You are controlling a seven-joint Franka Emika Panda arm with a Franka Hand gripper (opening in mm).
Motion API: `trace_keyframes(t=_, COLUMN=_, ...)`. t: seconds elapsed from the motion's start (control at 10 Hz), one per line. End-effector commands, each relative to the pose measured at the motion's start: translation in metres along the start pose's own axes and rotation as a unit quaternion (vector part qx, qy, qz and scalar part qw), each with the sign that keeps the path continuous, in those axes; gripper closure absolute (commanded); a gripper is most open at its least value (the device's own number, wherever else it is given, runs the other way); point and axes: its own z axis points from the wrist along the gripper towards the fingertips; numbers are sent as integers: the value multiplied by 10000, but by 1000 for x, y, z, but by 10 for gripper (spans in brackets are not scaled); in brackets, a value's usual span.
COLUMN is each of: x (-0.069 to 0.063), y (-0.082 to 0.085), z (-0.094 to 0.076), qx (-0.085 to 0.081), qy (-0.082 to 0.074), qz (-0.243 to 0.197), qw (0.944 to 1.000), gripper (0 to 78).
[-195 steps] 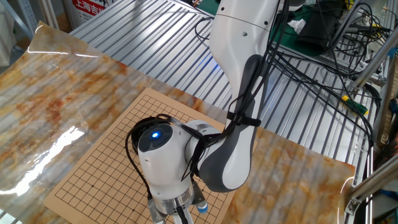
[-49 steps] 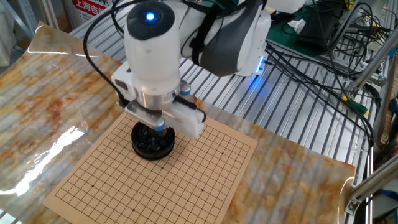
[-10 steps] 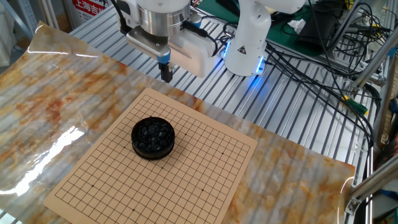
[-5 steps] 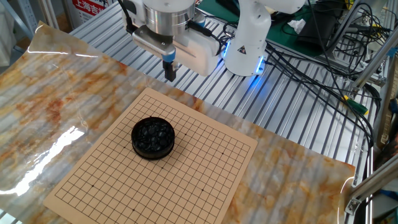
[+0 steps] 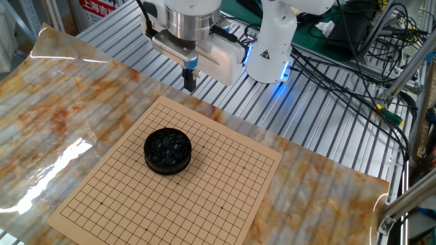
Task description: Play the first move as black on the 3-4 point in the upper right corner of the Go board
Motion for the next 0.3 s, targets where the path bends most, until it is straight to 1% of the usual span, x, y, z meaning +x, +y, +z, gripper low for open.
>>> trace_keyframes(t=0.1, x=-10, y=-1, z=-6, qx=-46, qy=-196, qz=70, qw=9998, gripper=762)
trace_keyframes(t=0.3, x=-12, y=-1, z=-8, qx=-91, qy=-153, qz=77, qw=9998, gripper=762)
